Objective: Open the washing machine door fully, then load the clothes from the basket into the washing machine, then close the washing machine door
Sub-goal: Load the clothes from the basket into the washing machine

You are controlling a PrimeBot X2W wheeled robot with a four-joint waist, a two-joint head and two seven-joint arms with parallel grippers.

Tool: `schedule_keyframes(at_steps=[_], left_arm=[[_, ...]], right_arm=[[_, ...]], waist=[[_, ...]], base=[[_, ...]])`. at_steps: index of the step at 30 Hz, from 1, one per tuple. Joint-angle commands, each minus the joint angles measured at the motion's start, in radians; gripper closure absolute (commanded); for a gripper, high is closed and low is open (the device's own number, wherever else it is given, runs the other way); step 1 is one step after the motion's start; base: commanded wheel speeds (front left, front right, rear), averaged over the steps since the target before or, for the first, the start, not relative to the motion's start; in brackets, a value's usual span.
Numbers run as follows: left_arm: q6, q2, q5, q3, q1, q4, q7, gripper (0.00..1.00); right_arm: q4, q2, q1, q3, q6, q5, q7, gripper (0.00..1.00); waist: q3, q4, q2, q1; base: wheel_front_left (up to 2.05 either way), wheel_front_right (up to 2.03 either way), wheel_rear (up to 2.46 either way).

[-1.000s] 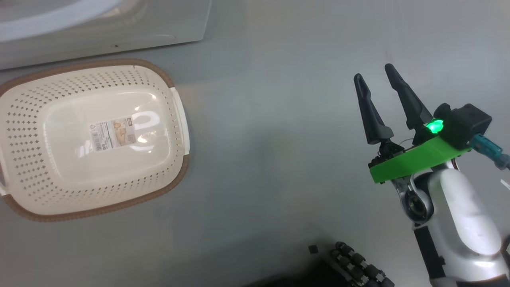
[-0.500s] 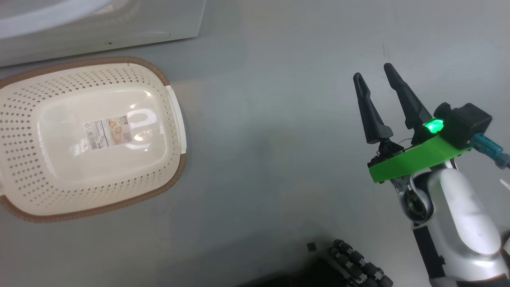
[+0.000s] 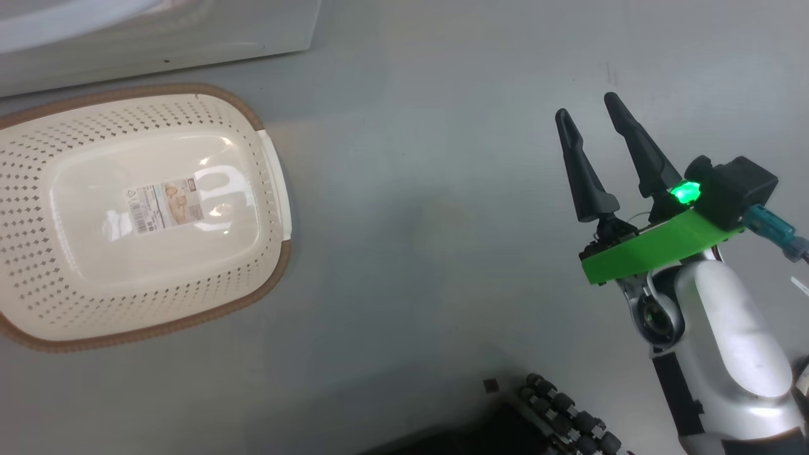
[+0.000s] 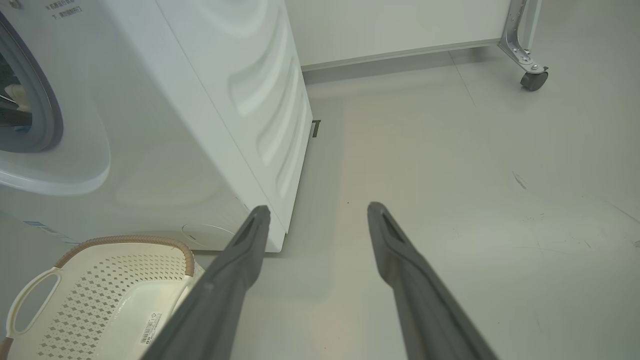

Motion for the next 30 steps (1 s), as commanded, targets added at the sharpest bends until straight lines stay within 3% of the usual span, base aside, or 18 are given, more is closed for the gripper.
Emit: schedule_keyframes(at_steps=[1,8,16,30], left_arm=[[0.01,0.057,0.011,0.02,-0.042,-0.035,-0.005,1.0],[0.043,0.063,0.027,0.018,-0.095,0.002,-0.029,1.0],[0.062,0.079,0.069,0.008,-0.189,0.059,-0.164,1.0],[0.03,0.044,0.119,-0.058,-0.409,0.208,-0.286,1.0]], right_arm=[[-0.032,-0.005,0.004,0.015,0.0,0.005,-0.01,0.0],[-0.034,-0.005,-0.001,0.023,0.0,0.005,-0.01,0.0],[-0.033,-0.005,-0.006,0.037,0.0,-0.001,-0.01,0.0],[-0.04,-0.005,-0.019,0.057,0.0,-0.008,-0.01,0.0]], waist=[[0.003,-0.002,0.0,0.0],[0.022,-0.011,0.0,0.0],[0.041,-0.023,0.0,0.0],[0.107,-0.036,0.0,0.0]], base=[[0.0,0.0,0.0],[0.0,0.0,0.0],[0.0,0.0,0.0],[0.0,0.0,0.0]])
